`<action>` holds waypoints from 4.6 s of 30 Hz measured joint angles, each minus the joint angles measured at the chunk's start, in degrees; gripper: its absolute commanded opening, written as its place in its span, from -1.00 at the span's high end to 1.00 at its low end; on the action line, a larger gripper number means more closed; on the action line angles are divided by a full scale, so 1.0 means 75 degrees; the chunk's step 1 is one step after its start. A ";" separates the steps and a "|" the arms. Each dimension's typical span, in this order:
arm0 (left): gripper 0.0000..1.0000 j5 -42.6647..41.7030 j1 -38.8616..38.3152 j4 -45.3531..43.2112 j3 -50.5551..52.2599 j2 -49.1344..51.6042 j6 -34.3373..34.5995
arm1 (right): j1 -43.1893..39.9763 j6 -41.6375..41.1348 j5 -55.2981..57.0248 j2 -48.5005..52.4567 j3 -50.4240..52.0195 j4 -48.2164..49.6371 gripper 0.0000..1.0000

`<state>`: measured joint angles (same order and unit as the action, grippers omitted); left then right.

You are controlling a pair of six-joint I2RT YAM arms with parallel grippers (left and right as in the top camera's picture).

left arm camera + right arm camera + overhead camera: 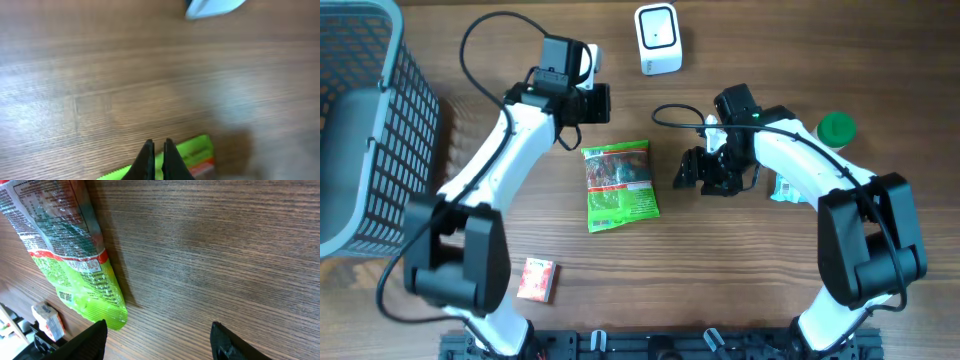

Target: Scan the item barcode

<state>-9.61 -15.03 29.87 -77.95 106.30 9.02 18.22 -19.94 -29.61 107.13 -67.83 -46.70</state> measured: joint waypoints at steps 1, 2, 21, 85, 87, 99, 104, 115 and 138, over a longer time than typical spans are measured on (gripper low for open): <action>0.92 0.0032 0.0000 0.0000 0.0000 0.0163 -0.0003 | 0.0000 0.0017 0.0000 0.0000 0.0000 0.0000 -0.33; 0.92 0.0064 0.0000 0.0000 0.0009 0.0358 0.0000 | 0.0000 0.0020 0.0000 0.0000 0.0000 -0.0003 -0.34; 0.85 -0.0472 -0.0003 0.3998 0.0143 0.1078 0.0863 | 0.0000 0.0079 0.0006 -0.0003 0.0000 -0.0892 -0.43; 0.92 0.0685 -0.0737 0.1139 0.1154 0.0699 0.1075 | 0.1160 -0.2436 -0.0172 -0.0318 0.1629 0.3051 -0.27; 0.92 0.0624 -0.0740 0.1148 0.1198 0.0682 0.1081 | 0.1160 -0.2521 -0.0137 -0.0318 0.1667 0.3220 -0.22; 0.92 0.0379 -0.0755 0.1067 0.1664 0.0396 0.1224 | 0.1139 -0.3261 -0.0860 -0.0402 0.3165 0.6971 -0.25; 0.92 0.0329 -0.0755 0.1070 0.1687 0.0379 0.1282 | 0.1177 -0.3249 -0.0994 -0.0402 0.3232 0.7076 -0.34; 0.92 -0.0329 -0.0868 0.1131 0.1757 0.0373 0.1425 | 0.1871 -0.2815 -0.0941 -0.0399 0.3436 0.7877 -0.29; 0.92 -0.0236 -0.1218 0.1145 0.1757 0.0373 0.1536 | 0.1836 -0.2439 -0.1393 -0.0291 0.3701 0.9197 0.92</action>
<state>-11.38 -24.16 38.46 -64.77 109.10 20.53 31.99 -38.24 -40.05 104.95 -40.07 22.28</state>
